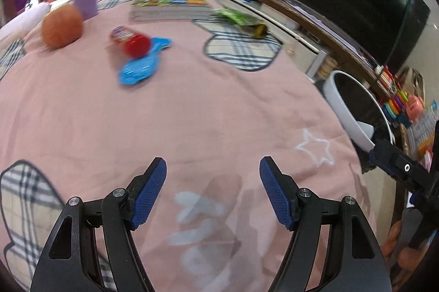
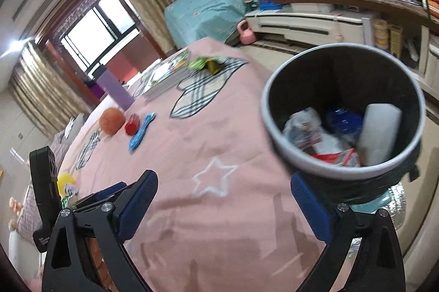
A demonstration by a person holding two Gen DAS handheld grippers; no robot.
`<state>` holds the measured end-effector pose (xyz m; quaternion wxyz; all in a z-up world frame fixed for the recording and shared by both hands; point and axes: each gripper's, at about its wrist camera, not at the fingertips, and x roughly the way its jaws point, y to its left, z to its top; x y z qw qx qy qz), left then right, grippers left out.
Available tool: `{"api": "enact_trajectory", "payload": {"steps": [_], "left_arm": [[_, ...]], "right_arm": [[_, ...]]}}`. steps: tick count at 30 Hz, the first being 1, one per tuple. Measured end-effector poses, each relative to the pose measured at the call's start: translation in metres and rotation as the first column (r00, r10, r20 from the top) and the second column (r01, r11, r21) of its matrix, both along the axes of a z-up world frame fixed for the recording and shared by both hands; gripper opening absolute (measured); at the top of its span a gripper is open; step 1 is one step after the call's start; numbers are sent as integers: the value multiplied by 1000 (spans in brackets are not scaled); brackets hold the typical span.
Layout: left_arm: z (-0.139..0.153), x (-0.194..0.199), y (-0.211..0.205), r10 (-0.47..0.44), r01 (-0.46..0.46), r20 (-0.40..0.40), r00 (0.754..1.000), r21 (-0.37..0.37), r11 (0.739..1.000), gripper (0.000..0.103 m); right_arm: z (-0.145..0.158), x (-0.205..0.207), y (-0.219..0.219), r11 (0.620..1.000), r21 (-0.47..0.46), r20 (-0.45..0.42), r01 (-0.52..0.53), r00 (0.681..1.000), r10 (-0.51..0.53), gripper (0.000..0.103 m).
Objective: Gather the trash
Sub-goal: 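Move both open tools back over the red Skittles tube and blue toy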
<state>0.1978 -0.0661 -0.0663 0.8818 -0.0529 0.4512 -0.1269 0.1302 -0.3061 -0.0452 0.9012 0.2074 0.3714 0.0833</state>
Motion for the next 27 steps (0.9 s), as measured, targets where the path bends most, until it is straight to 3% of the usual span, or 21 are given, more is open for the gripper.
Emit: {"api": "enact_trajectory", "payload": {"steps": [15, 27], "left_arm": [[2, 35, 60, 134, -134, -1, 991, -13, 991, 72], [13, 114, 64, 185, -185, 14, 983, -15, 983, 73]], "right_arm": [[-18, 22, 60, 996, -61, 38, -68, 997, 70, 98], [-33, 47, 77, 994, 2, -16, -106, 994, 106, 98]]}}
